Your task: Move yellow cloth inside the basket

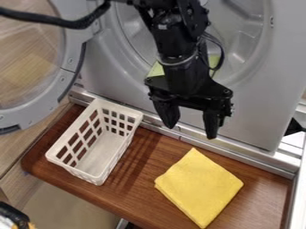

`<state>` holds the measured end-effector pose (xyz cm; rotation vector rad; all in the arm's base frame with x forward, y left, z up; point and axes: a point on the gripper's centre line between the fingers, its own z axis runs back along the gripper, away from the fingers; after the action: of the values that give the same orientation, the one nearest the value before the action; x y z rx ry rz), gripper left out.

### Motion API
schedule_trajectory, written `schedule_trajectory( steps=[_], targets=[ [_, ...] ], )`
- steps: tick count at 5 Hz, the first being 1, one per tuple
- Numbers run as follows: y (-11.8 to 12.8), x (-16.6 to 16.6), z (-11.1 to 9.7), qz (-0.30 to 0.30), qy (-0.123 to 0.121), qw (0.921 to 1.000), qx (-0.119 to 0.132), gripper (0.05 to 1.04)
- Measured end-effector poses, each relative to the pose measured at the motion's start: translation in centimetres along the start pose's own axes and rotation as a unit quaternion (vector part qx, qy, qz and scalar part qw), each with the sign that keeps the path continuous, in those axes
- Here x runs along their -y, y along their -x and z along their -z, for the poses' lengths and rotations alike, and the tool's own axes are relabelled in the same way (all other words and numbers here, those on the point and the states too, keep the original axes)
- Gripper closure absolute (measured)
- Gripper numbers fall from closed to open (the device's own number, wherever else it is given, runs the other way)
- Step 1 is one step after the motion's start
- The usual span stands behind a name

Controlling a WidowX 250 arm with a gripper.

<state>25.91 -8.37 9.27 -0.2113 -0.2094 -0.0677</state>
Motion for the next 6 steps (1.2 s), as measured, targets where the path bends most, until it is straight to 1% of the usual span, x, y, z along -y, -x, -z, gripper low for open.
schedule_trajectory(
  steps=[1,2,3,4,5,6],
  targets=[
    [0.3,-0.3,0.6,-0.005,-0.006,0.9999,-0.011,0.084],
    [1.3,-1.6,4.0,-0.047,-0.076,0.995,-0.043,0.084],
    [1.0,-2.4,6.4,-0.054,-0.1,0.993,-0.032,0.084],
    [1.5,-2.6,8.8,-0.053,-0.122,0.9903,-0.041,0.084],
    [0.9,-2.8,10.7,-0.07,-0.125,0.9896,-0.013,0.084],
    [0.4,-2.2,11.9,-0.068,-0.116,0.9908,0.011,0.084]
  ],
)
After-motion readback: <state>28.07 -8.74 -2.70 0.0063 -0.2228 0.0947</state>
